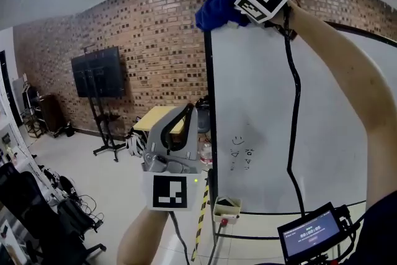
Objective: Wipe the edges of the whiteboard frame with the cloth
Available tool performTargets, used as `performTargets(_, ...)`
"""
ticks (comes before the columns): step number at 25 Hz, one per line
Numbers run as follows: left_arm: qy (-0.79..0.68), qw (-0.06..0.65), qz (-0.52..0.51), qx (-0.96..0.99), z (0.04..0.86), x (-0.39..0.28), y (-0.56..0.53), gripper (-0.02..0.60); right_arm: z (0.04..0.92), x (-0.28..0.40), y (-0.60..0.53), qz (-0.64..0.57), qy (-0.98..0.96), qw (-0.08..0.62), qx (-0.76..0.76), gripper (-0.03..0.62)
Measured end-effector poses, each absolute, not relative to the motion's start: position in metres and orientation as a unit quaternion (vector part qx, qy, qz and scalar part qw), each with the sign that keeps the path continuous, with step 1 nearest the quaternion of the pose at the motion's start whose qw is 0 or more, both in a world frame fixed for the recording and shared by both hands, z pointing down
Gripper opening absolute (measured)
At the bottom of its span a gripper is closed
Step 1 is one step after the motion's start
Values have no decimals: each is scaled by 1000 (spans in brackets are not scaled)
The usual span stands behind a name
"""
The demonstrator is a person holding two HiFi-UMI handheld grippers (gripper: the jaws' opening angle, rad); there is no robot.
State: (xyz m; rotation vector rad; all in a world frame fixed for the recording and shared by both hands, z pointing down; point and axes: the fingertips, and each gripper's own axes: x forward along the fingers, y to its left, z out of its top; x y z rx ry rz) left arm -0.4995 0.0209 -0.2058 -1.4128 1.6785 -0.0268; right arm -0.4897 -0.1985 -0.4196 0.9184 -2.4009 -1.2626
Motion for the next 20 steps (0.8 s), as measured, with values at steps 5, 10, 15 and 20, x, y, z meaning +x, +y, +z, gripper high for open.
performTargets(5,650,438,17,-621,-185,-488,7,3,-404,-452,-189,-422,-824,147,348,184)
performTargets(10,620,436,50,-650,-214,-460,0,3,-433,-415,-188,-395,-830,152,363,185)
performTargets(15,589,419,67,-688,-246,-418,-8,3,-472,-362,-189,-373,-825,167,390,186)
performTargets(20,561,418,70,-711,-228,-387,-34,3,-449,-317,-214,-361,-817,171,416,186)
